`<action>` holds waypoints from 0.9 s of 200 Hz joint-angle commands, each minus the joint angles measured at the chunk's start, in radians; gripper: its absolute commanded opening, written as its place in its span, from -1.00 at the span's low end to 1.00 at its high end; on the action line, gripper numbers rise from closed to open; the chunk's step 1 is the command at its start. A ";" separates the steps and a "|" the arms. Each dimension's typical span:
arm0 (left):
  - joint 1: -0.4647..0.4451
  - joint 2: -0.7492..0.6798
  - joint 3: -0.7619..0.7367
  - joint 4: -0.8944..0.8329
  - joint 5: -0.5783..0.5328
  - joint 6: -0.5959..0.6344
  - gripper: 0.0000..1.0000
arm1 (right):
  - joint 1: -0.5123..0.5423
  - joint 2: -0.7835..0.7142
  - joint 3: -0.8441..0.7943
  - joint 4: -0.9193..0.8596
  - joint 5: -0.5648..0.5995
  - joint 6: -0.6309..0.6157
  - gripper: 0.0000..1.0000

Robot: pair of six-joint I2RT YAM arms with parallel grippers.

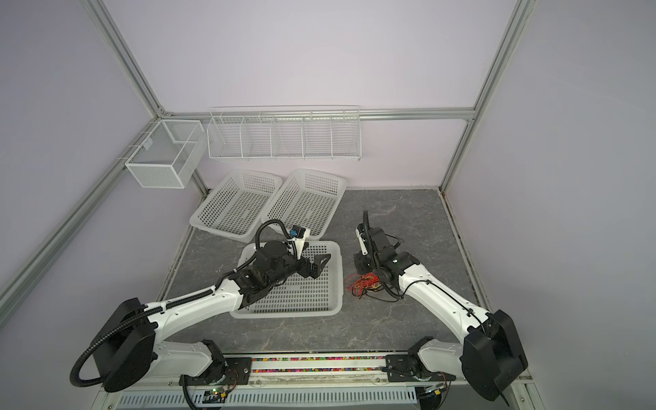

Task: Untangle the cables
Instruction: 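Move both grippers toward the wire tangle and close the right gripper on red wires, then grasp a red wire loop with the left gripper while the right gripper holds the tangle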

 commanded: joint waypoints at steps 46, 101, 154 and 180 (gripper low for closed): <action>-0.005 0.054 0.083 0.029 0.014 0.007 0.99 | 0.001 -0.125 0.081 0.095 0.054 -0.067 -0.87; -0.005 0.129 0.165 0.086 0.175 0.037 0.98 | -0.007 -0.160 0.152 0.123 -0.029 -0.065 -0.88; -0.033 0.234 0.295 0.089 0.211 0.042 0.85 | -0.009 -0.121 0.201 0.055 -0.069 0.014 -0.87; -0.051 0.291 0.352 0.094 0.223 0.039 0.67 | -0.010 -0.117 0.200 0.054 -0.097 0.027 -0.87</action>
